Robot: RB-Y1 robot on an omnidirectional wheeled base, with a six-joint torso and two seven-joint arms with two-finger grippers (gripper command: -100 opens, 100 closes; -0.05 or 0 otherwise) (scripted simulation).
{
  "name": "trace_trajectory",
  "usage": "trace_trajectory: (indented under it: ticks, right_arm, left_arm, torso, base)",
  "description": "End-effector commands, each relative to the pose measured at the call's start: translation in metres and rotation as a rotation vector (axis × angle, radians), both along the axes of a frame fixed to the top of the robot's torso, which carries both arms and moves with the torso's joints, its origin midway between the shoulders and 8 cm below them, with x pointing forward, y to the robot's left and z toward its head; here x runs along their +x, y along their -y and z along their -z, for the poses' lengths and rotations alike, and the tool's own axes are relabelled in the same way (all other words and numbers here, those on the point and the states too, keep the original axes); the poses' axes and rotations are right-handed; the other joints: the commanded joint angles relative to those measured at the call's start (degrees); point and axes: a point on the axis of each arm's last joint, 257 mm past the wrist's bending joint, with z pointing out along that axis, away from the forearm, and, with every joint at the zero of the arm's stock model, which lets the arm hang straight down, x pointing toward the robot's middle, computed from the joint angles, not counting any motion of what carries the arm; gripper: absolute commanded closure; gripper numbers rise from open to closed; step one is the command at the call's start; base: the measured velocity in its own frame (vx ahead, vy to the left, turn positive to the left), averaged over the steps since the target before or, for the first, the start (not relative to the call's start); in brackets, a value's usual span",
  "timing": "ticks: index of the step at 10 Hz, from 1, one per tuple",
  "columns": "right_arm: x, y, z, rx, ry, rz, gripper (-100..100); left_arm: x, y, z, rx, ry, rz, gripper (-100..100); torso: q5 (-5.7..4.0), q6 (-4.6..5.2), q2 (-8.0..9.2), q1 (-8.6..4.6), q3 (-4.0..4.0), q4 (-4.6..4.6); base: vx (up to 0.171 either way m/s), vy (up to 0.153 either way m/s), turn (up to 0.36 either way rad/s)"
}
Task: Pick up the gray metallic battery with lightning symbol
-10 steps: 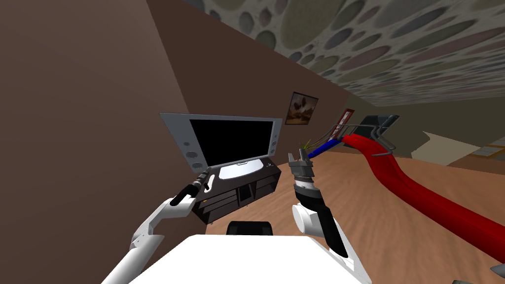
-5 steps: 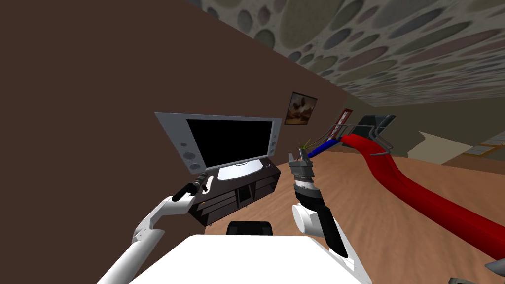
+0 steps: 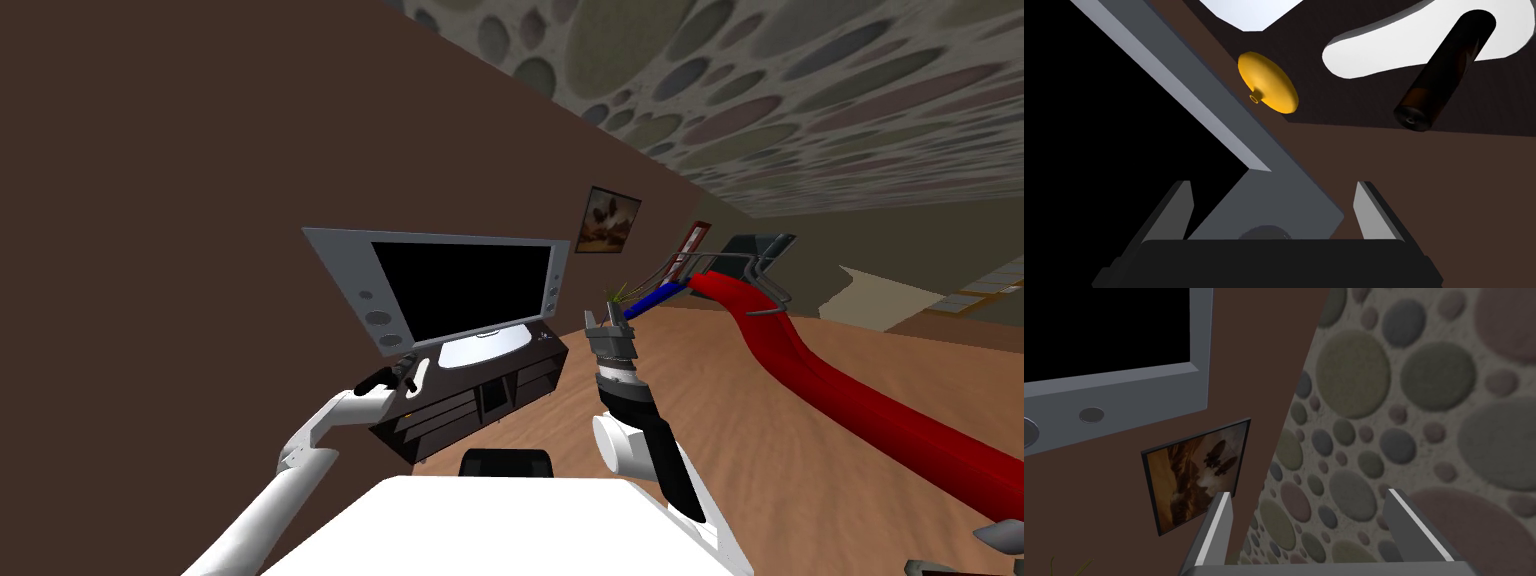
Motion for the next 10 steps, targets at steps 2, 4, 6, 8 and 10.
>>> trace_trajectory:
  ticks: [2, 4, 6, 8, 10]
  right_arm:
    - [0.0, 0.0, 0.0, 0.0, 0.0, 0.0, 0]
    - [0.0, 0.0, 0.0, 0.0, 0.0, 0.0, 0]
    - [0.0, 0.0, 0.0, 0.0, 0.0, 0.0, 0]
    - [0.0, 0.0, 0.0, 0.0, 0.0, 0.0, 0]
    - [0.0, 0.0, 0.0, 0.0, 0.0, 0.0, 0]
  left_arm:
    - [-0.01, -0.008, 0.013, -0.003, -0.061, -0.021, -100]
    - [-0.018, -0.019, 0.025, -0.005, -0.128, -0.045, -100]
    - [-0.026, -0.029, 0.036, -0.009, -0.193, -0.068, -100]
    - [-0.034, -0.038, 0.045, -0.015, -0.255, -0.091, -100]
    - [-0.044, -0.046, 0.054, -0.024, -0.317, -0.113, -100]
  torso:
    - [0.0, -0.02, 0.02, 0.02, 0.01, 0.0]
    - [0.0, -0.01, 0.04, 0.01, 0.02, 0.01]
    - [0.01, 0.0, -0.02, 0.03, -0.01, 0.0]
    - [0.0, -0.01, -0.01, 0.01, -0.01, 0.0]
    - [0.0, -0.01, 0.01, 0.01, 0.01, 0.0]
  base:
    - [0.021, -0.004, -0.004]
    - [0.022, -0.007, -0.014]
    - [0.036, -0.005, -0.012]
    - [0.029, -0.009, -0.009]
    - [0.029, -0.009, -0.007]
